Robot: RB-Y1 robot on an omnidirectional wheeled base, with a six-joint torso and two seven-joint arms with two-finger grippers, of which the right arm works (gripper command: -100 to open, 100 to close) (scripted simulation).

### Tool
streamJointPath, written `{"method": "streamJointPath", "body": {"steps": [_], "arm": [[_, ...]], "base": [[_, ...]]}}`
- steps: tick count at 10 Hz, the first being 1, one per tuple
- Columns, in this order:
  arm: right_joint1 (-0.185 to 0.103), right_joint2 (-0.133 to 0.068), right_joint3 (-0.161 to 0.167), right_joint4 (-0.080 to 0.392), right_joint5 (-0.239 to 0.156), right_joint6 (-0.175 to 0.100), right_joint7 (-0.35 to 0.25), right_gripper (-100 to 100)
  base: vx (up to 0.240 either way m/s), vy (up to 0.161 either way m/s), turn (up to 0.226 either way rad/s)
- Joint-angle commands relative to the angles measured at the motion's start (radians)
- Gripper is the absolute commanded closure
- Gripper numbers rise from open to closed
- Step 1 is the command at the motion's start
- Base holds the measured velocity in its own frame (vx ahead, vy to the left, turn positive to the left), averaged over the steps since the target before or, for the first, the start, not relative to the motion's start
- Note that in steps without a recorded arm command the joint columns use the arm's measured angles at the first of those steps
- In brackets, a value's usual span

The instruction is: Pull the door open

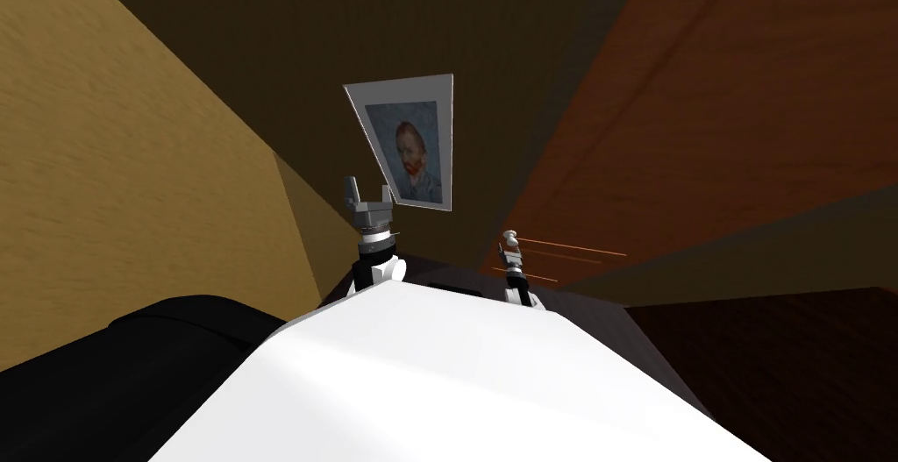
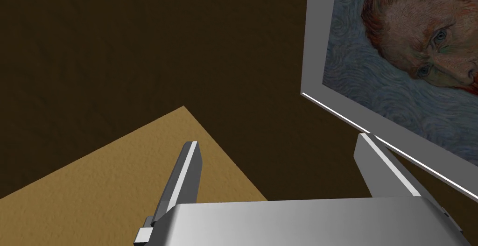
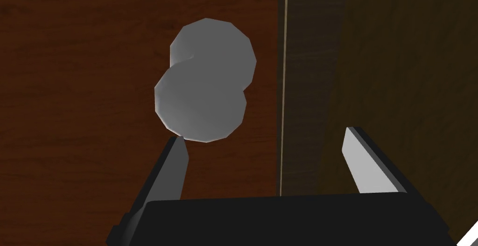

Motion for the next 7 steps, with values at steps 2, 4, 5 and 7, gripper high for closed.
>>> {"method": "streamJointPath", "body": {"steps": [2, 4, 5, 7], "arm": [[-0.031, 0.015, -0.062, 0.041, 0.004, -0.006, 0.021, -100], [-0.049, 0.025, -0.102, 0.066, 0.007, -0.010, 0.034, -100], [-0.057, 0.030, -0.120, 0.076, 0.008, -0.011, 0.039, -100], [-0.070, 0.037, -0.147, 0.093, 0.010, -0.013, 0.047, -100]], "base": [[0.032, -0.071, 0.168], [0.023, -0.064, 0.136], [0.021, -0.103, 0.208], [-0.013, -0.071, 0.104]]}}
